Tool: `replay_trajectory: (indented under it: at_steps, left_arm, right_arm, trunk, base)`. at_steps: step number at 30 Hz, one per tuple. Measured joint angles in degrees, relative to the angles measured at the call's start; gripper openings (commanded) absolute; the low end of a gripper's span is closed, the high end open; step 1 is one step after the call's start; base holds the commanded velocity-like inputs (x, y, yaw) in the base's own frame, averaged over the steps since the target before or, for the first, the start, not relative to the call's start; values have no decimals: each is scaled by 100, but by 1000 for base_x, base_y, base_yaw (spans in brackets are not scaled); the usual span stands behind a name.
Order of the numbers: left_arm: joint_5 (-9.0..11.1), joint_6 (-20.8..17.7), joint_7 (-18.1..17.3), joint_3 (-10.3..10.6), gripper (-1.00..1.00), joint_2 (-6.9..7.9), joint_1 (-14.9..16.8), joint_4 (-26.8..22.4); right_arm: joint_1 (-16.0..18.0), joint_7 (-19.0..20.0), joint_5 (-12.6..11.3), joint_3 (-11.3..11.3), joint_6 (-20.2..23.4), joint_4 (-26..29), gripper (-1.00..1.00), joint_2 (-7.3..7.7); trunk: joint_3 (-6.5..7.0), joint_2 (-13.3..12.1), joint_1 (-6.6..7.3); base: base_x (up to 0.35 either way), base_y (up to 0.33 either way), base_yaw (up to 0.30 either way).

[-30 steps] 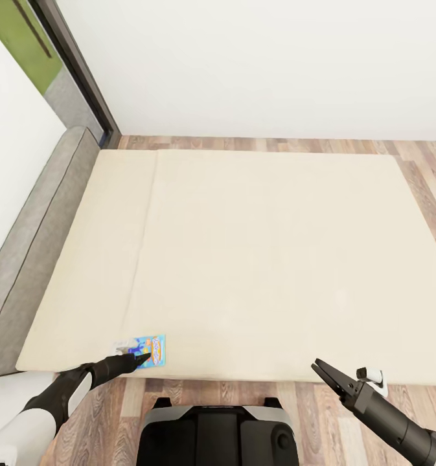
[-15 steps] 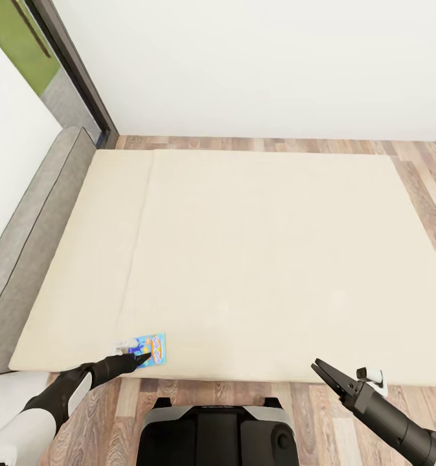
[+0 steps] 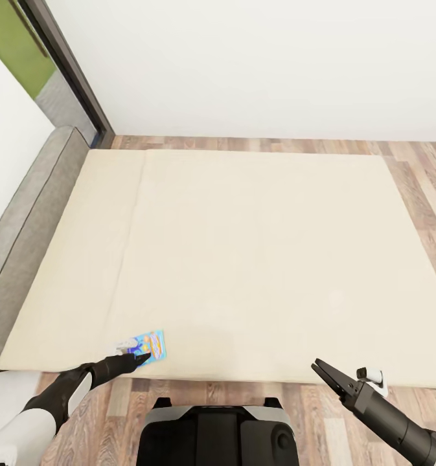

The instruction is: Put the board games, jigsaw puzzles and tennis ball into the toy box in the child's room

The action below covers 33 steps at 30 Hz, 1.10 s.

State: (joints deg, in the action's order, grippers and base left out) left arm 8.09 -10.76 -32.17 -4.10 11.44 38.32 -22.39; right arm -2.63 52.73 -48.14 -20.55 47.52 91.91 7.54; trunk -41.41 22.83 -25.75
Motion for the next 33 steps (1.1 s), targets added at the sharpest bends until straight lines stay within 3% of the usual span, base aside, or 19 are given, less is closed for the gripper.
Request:
replay_trajectory:
  at_steps: [22,33]
  left_arm:
    - [-1,-91,43,-9,100,46,16,-171]
    - [-13,-362,106,-9,100,61,286,-272]
  right_arm:
    - [0,-10,-1,0,0,-10,100,1]
    - [0,-16,-1,7,0,-10,100,-6]
  trunk:
    - [0,0,0]
    - [0,0,0]
  base:
    - [0,-50,0]
    - [0,0,0]
